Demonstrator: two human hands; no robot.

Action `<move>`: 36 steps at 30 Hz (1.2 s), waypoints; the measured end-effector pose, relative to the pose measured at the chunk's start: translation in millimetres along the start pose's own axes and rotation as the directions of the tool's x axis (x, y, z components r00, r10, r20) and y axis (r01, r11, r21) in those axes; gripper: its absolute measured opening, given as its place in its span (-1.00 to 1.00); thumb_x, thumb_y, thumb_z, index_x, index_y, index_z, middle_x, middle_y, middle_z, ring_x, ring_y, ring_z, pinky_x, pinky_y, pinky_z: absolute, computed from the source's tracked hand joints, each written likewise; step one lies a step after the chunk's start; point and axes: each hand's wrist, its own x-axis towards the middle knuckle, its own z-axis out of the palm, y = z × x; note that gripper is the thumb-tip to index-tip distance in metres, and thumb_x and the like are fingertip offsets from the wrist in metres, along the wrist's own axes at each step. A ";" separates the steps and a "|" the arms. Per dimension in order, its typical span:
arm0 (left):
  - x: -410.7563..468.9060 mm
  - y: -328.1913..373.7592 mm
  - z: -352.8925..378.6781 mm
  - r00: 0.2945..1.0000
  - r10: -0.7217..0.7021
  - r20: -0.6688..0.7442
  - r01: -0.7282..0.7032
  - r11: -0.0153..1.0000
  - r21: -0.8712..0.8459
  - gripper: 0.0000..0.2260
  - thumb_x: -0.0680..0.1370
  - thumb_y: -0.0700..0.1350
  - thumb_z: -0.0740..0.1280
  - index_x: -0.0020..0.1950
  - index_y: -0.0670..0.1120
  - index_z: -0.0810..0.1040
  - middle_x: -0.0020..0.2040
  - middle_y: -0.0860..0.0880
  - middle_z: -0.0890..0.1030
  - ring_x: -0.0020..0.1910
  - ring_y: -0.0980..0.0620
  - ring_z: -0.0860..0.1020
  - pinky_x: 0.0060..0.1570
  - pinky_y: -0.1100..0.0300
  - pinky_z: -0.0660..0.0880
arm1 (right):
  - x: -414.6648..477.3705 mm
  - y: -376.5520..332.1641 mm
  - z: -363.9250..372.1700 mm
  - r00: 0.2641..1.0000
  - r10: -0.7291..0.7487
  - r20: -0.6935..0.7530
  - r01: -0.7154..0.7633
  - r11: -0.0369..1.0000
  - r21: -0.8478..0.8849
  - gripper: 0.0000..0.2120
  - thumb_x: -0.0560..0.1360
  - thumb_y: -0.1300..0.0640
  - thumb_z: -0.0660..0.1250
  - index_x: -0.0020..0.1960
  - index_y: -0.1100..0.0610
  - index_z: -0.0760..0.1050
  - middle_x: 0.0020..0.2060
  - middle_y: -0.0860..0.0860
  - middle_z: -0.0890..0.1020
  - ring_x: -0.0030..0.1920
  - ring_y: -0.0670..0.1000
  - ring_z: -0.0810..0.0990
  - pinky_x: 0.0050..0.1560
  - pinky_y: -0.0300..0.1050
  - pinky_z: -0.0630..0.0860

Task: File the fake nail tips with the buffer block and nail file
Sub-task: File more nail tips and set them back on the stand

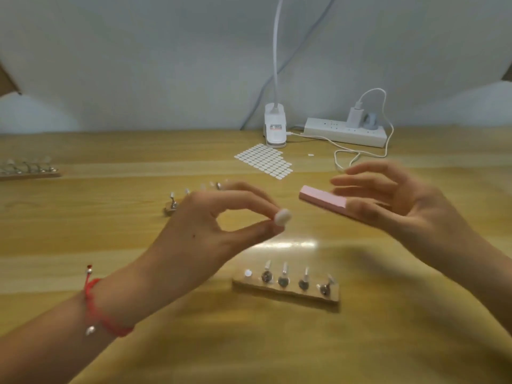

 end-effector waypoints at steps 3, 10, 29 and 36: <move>-10.9 -15.2 0.1 0.975 -0.205 -0.087 0.193 0.972 -0.134 -0.78 0.31 0.15 0.42 -0.19 0.07 0.71 -0.20 0.14 0.69 -0.18 0.22 0.60 -0.13 0.34 0.48 | 8.4 25.8 -11.1 0.998 0.060 0.008 -0.042 0.775 -0.630 -0.59 0.49 -0.02 0.42 0.27 -0.26 0.40 0.21 -0.10 0.58 0.25 -0.06 0.52 0.23 -0.14 0.41; -17.2 -36.9 -0.5 0.936 -0.300 -0.186 0.246 0.931 -0.269 -0.81 0.34 0.09 0.44 -0.11 0.09 0.73 -0.10 0.10 0.68 -0.14 0.09 0.61 -0.15 0.21 0.51 | 15.0 4.4 -3.7 0.983 -0.175 0.062 0.176 0.768 -0.616 -0.66 0.55 0.03 0.27 0.22 -0.35 0.44 0.14 -0.12 0.58 0.11 -0.05 0.55 0.06 -0.04 0.51; -21.2 -37.3 5.3 0.987 -0.080 -0.140 0.053 0.982 -0.183 -0.84 0.44 -0.09 0.39 -0.02 -0.04 0.69 -0.14 0.08 0.60 -0.06 0.07 0.56 -0.06 0.21 0.47 | 9.5 5.0 58.4 0.769 -0.576 0.279 0.630 0.605 -0.487 -0.57 0.53 0.41 0.25 0.22 -0.04 0.53 0.16 0.11 0.58 0.31 0.10 0.49 0.44 0.09 0.35; -24.0 -38.0 5.1 0.994 0.030 -0.103 -0.027 0.999 0.028 -0.82 0.50 0.02 0.30 0.06 0.14 0.62 -0.04 0.12 0.57 0.00 0.01 0.51 -0.01 0.24 0.39 | 8.9 0.6 50.2 0.806 -0.567 0.169 0.571 0.672 -0.471 -0.53 0.48 0.51 0.24 0.20 0.05 0.56 0.16 0.16 0.56 0.27 0.19 0.53 0.33 -0.06 0.43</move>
